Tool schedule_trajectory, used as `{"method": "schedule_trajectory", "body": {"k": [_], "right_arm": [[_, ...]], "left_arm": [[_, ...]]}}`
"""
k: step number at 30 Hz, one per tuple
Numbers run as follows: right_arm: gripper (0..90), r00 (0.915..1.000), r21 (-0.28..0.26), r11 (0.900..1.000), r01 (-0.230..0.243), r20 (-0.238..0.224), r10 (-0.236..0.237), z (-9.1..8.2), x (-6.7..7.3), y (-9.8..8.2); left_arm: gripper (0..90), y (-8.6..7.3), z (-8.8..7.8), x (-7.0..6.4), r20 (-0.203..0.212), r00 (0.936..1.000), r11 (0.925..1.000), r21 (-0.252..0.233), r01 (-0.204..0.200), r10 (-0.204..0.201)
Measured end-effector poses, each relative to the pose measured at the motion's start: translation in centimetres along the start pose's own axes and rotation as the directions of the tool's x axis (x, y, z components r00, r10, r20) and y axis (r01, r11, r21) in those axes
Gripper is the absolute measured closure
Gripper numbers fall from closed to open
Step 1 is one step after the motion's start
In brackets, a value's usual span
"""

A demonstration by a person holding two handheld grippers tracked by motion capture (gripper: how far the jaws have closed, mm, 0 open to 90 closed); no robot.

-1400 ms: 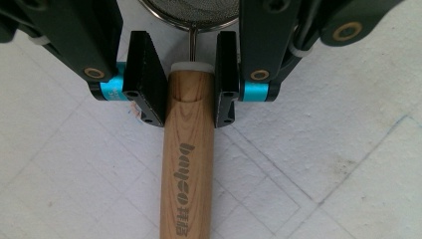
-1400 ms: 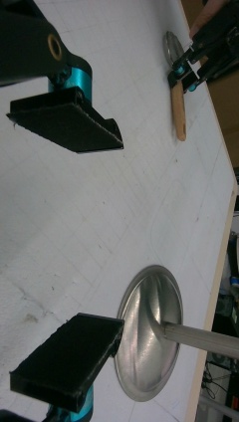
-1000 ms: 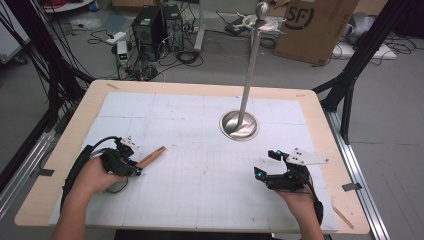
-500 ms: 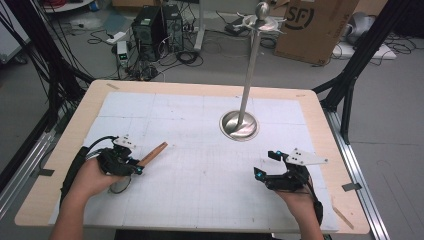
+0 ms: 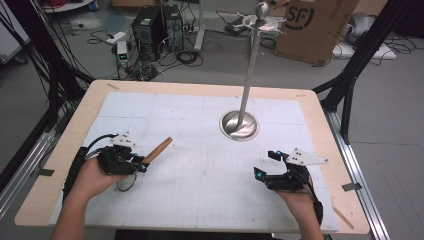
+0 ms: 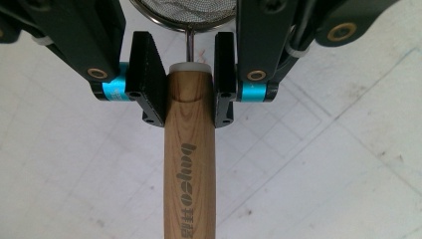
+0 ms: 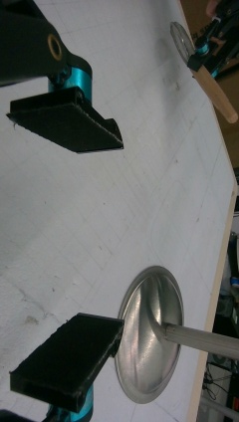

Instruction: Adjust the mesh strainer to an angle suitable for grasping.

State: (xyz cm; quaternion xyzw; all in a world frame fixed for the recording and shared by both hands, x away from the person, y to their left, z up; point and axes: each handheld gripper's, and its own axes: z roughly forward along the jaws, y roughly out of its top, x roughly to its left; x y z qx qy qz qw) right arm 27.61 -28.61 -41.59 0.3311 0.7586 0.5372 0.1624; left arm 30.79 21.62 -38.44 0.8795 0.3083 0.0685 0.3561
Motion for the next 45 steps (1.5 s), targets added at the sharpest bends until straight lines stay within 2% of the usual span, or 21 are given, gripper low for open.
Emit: {"method": "schedule_trajectory", "body": {"k": [2,6,13,17,25,34,41,45], "right_arm": [[14.9,1.0,-0.001,1.0,0.001,0.0,-0.001,0.0,0.0,0.0],[14.8,1.0,-0.004,1.0,0.002,-0.001,-0.002,0.0,0.0,0.0],[14.8,1.0,-0.01,1.0,0.002,-0.002,-0.002,-0.1,0.1,0.1],[14.9,1.0,-0.016,1.0,0.004,-0.001,-0.004,-0.1,0.0,0.1],[14.9,1.0,-0.023,1.0,0.0,0.005,0.0,-0.3,-0.1,0.1],[14.8,0.9998,-0.022,1.0,-0.004,-0.02,0.004,0.0,0.2,0.3],[14.9,0.9996,-0.039,0.999,-0.005,-0.028,0.004,-0.1,0.4,0.6],[14.8,0.9994,-0.048,0.999,-0.008,-0.033,0.006,-0.2,0.6,0.8]], "left_arm": [[68.7,0.1,-0.1,-0.1,0.005,1.0,0.9999,-0.01,-0.006,0.006],[68.7,0.6,-0.3,-0.8,0.04,0.9989,0.998,-0.059,-0.023,0.026],[68.7,1.8,-0.2,-2.0,0.092,0.9938,0.9887,-0.142,-0.048,0.062],[68.7,2.3,0.1,-2.4,0.107,0.9908,0.9848,-0.161,-0.066,0.084],[68.7,3.0,0.9,-3.1,0.132,0.9859,0.9762,-0.203,-0.075,0.104],[68.6,4.0,1.3,-3.5,0.16,0.9787,0.958,-0.275,-0.08,0.128],[68.6,4.8,1.1,-3.6,0.188,0.9717,0.9392,-0.336,-0.073,0.142],[68.7,5.0,1.0,-4.0,0.193,0.968,0.9301,-0.358,-0.083,0.161]]}}
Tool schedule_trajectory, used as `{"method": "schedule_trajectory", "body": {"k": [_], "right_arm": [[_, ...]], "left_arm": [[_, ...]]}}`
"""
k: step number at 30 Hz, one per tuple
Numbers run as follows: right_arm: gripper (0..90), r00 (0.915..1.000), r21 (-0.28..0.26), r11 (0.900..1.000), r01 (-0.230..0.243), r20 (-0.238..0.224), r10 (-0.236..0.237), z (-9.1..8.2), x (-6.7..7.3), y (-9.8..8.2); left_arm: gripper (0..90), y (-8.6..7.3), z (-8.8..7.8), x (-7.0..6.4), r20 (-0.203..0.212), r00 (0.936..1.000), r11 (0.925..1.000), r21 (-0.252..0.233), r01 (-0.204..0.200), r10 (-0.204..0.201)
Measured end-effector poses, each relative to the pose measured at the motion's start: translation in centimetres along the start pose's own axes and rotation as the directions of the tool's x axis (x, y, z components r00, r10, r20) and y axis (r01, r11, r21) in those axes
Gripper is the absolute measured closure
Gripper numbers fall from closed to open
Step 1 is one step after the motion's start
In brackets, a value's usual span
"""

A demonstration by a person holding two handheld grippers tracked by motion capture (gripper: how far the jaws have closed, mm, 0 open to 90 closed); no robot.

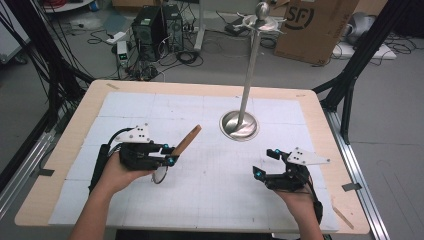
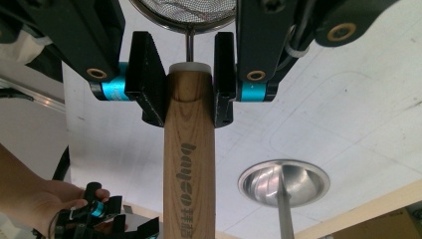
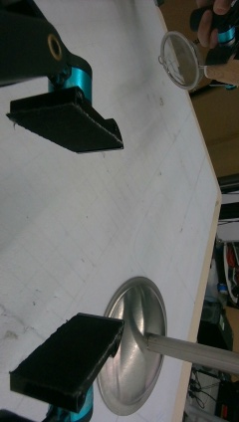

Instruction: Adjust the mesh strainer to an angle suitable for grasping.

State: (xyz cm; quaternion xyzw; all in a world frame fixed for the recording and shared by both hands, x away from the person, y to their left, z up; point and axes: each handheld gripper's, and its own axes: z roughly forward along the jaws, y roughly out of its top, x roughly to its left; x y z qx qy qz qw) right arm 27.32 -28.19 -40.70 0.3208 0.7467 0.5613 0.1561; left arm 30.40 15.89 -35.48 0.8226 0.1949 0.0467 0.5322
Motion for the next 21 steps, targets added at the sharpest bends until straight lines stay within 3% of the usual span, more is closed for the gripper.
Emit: {"method": "schedule_trajectory", "body": {"k": [7,13,21], "right_arm": [[14.8,0.9998,-0.013,1.0,0.009,-0.015,-0.009,0.0,0.1,0.5],[14.8,0.9997,-0.017,1.0,0.01,-0.023,-0.011,-0.1,0.1,1.0],[14.9,0.9993,-0.03,0.999,0.023,-0.028,-0.024,0.1,0.3,2.1]], "left_arm": [[68.7,0.5,0.6,-0.3,0.017,0.9996,0.9986,-0.047,-0.022,0.023],[68.7,0.9,1.3,-0.3,0.024,0.9996,0.9966,-0.081,-0.016,0.018],[68.6,1.4,1.8,-0.4,0.029,0.9994,0.9963,-0.084,-0.018,0.021]]}}
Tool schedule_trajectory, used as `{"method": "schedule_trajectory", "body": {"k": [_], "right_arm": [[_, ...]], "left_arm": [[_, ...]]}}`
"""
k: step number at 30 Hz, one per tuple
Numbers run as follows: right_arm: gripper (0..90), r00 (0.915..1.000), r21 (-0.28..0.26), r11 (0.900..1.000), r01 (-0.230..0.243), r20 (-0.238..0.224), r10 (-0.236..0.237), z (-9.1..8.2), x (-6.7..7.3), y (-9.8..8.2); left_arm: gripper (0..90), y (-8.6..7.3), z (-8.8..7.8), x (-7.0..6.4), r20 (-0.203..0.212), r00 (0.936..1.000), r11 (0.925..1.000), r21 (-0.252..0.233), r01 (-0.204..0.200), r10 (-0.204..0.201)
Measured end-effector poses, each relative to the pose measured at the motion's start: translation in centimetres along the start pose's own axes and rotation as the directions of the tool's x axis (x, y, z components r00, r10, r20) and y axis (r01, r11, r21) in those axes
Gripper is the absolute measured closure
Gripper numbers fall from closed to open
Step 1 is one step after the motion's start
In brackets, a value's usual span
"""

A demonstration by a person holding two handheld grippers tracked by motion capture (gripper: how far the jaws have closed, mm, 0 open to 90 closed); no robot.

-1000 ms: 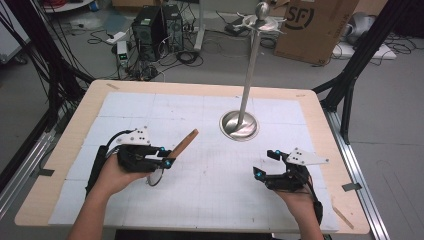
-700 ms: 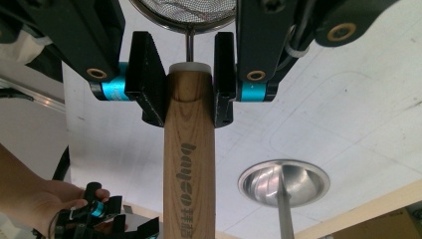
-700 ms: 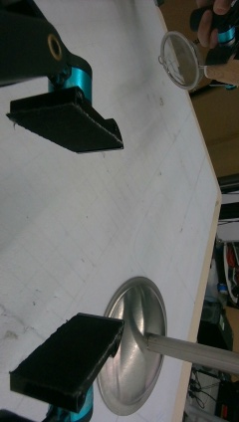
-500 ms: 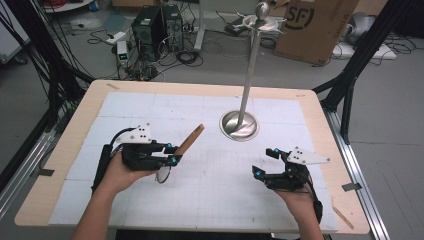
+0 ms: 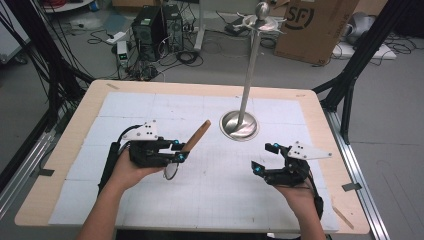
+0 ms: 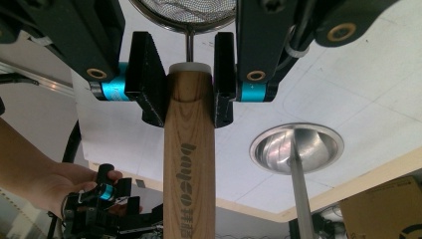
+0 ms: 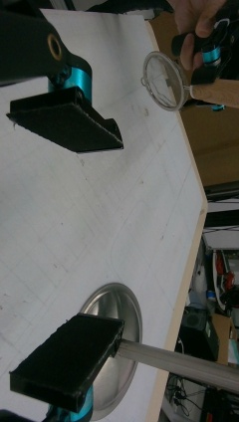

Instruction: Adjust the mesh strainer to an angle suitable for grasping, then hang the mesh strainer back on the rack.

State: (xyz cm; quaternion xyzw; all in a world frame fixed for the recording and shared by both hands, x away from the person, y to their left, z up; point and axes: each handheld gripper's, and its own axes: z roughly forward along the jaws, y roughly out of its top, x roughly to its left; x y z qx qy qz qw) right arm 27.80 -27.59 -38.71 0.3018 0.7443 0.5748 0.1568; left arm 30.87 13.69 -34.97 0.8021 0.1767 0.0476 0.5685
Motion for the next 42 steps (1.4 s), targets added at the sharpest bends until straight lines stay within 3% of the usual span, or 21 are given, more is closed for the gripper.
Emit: {"method": "schedule_trajectory", "body": {"k": [13,28,37,42], "right_arm": [[14.9,0.9999,-0.017,1.0,-0.006,-0.015,0.006,0.4,-0.2,0.5],[15.4,0.9943,-0.067,0.998,0.011,-0.105,-0.018,2.0,0.6,3.1],[16.6,0.9876,-0.1,0.995,0.015,-0.154,-0.03,2.6,1.0,4.3],[18.5,0.9758,-0.124,0.992,0.01,-0.216,-0.037,3.0,1.6,5.1]], "left_arm": [[68.6,0.3,1.0,0.0,0.009,0.9999,0.9999,-0.01,-0.007,0.007],[68.7,0.9,2.5,-1.0,0.038,0.9985,0.9987,-0.035,-0.038,0.039],[68.6,1.3,3.6,-1.5,0.065,0.9965,0.9983,-0.031,-0.05,0.052],[68.6,1.4,4.2,-1.8,0.077,0.9954,0.998,-0.03,-0.055,0.058]]}}
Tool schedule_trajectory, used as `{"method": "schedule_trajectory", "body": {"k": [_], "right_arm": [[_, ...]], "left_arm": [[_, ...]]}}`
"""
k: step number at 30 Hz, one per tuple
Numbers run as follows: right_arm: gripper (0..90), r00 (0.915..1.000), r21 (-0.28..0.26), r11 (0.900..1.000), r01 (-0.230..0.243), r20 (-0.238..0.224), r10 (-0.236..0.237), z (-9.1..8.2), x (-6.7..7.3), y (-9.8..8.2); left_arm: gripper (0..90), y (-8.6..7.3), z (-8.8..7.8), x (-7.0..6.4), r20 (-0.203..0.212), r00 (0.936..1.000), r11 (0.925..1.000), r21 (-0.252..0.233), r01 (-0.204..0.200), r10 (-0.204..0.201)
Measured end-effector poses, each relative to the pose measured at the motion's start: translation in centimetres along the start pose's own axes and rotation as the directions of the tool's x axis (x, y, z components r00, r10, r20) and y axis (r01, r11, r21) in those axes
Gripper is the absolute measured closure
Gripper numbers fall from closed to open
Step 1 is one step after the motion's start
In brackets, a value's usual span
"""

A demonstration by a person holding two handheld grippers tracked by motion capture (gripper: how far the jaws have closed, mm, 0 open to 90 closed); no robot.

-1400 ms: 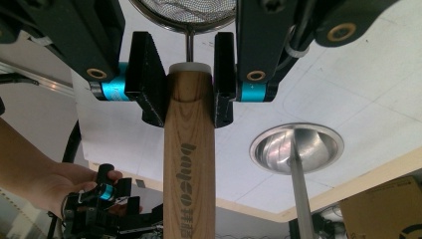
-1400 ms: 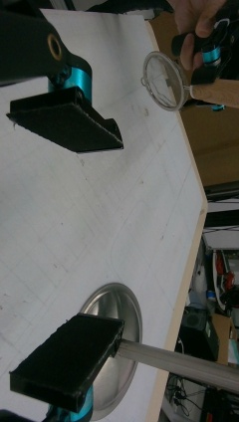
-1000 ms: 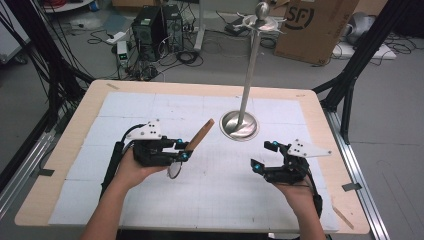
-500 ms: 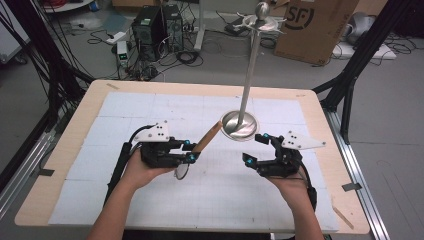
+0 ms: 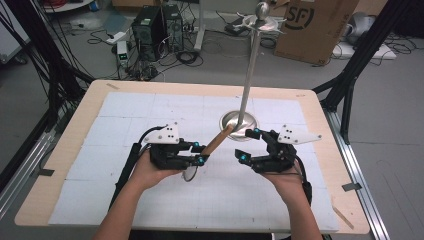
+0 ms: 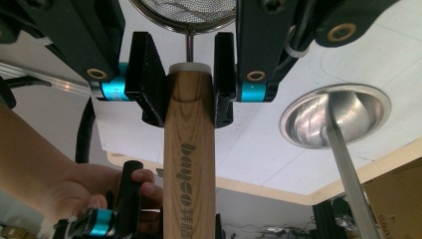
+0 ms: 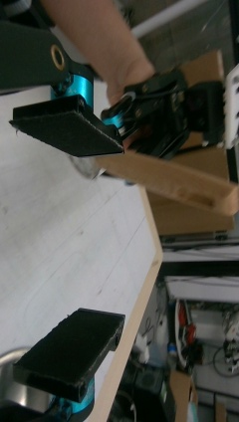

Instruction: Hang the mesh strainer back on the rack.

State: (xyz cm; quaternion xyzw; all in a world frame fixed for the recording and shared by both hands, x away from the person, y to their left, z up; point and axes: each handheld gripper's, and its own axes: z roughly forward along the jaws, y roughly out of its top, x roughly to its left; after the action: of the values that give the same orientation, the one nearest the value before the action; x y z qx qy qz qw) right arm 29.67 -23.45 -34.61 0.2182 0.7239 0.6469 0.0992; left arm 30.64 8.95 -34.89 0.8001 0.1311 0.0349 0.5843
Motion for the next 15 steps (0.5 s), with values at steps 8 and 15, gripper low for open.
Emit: {"method": "schedule_trajectory", "body": {"k": [8,15], "right_arm": [[23.8,0.9977,-0.018,1.0,0.001,-0.068,-0.002,0.9,0.6,0.9],[29.1,0.9953,-0.005,1.0,0.009,-0.096,-0.009,2.1,0.9,1.2]], "left_arm": [[68.6,0.1,0.4,-0.2,0.011,0.9999,0.9999,-0.004,-0.011,0.011],[68.6,0.3,0.8,-0.4,0.03,0.9993,0.9997,-0.011,-0.022,0.022]]}}
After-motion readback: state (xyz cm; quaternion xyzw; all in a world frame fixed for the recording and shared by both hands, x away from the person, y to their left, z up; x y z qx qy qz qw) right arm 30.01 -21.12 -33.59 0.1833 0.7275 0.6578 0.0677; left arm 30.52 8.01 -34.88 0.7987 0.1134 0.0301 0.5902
